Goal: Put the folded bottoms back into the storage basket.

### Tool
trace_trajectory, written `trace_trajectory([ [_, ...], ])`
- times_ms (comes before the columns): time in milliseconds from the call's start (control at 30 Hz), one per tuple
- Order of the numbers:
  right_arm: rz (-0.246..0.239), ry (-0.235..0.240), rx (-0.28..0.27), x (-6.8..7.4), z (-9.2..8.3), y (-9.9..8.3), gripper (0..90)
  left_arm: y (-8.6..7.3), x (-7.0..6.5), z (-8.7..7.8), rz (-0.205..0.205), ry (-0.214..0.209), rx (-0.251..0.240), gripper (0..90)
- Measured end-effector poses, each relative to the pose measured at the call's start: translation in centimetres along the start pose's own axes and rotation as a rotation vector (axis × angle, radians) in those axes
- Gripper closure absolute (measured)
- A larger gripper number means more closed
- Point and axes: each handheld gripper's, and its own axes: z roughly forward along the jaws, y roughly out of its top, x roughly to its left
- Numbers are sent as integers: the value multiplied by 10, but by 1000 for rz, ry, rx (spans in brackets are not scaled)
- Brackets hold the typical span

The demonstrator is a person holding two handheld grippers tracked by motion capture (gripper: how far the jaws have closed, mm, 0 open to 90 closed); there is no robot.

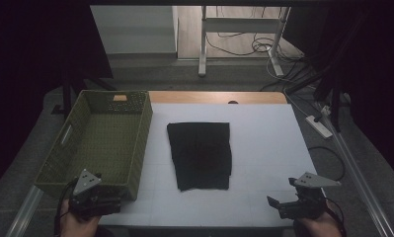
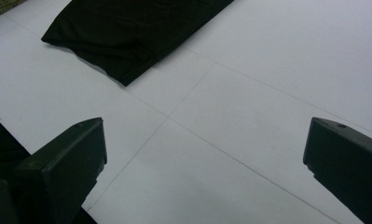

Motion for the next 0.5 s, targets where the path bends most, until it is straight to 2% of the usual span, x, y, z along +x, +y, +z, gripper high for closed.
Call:
trace_trajectory([
  [133,-2,3,2,0,0,0,3,0,0,0,-2,-2,-2,0],
  [167,16,17,5,-1,0,0,4,0,0,0,0,-2,-1,0],
  [233,21,17,0,-1,0,0,4,0,0,0,-1,-7,-1,0],
  [500,9,21,3,0,0,0,4,0,1,0,2,-13,-5,2],
])
